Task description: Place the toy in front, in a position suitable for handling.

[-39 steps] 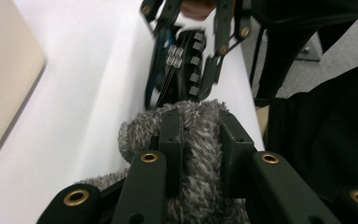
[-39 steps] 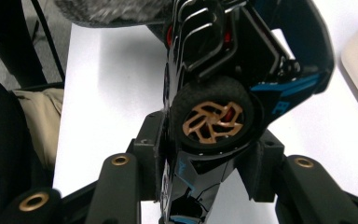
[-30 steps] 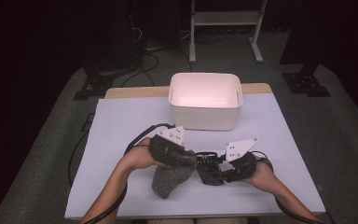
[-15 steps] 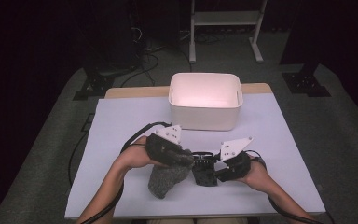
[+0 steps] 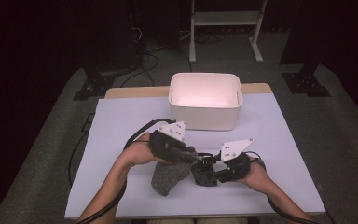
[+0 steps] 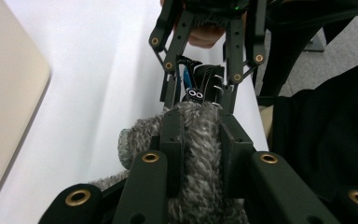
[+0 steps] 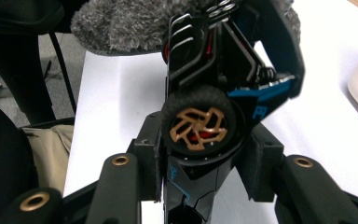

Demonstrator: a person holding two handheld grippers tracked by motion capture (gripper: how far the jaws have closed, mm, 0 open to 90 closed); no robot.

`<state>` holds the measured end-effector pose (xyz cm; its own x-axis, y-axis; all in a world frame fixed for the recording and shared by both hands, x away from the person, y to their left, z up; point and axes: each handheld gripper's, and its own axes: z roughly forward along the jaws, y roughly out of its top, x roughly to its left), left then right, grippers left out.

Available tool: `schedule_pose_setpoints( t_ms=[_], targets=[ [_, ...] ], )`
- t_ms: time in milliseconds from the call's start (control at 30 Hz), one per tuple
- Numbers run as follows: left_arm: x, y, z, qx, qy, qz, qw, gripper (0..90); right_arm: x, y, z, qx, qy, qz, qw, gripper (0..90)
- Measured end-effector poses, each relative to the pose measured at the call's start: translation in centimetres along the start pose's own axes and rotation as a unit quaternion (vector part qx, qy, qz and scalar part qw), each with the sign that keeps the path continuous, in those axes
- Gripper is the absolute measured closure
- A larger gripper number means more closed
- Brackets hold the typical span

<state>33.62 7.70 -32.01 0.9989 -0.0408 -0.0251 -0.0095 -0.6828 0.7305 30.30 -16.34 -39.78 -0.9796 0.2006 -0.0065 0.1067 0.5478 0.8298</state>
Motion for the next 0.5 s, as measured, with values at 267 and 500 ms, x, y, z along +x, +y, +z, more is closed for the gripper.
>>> schedule_pose_setpoints(
  t_ms=[267,500],
  targets=[
    [0.2,-1.2,0.1,0.024,0.013,-0.011,0.9996,74.7,-0.3,-0.8,-0.5,-0.006,-0.004,0.012,0.9999,55.8],
    [0.0,-0.3,-0.8,0.008,0.012,0.001,0.9999,74.8,-0.2,-0.8,-0.3,-0.008,-0.004,0.013,0.9999,55.8]
  ],
)
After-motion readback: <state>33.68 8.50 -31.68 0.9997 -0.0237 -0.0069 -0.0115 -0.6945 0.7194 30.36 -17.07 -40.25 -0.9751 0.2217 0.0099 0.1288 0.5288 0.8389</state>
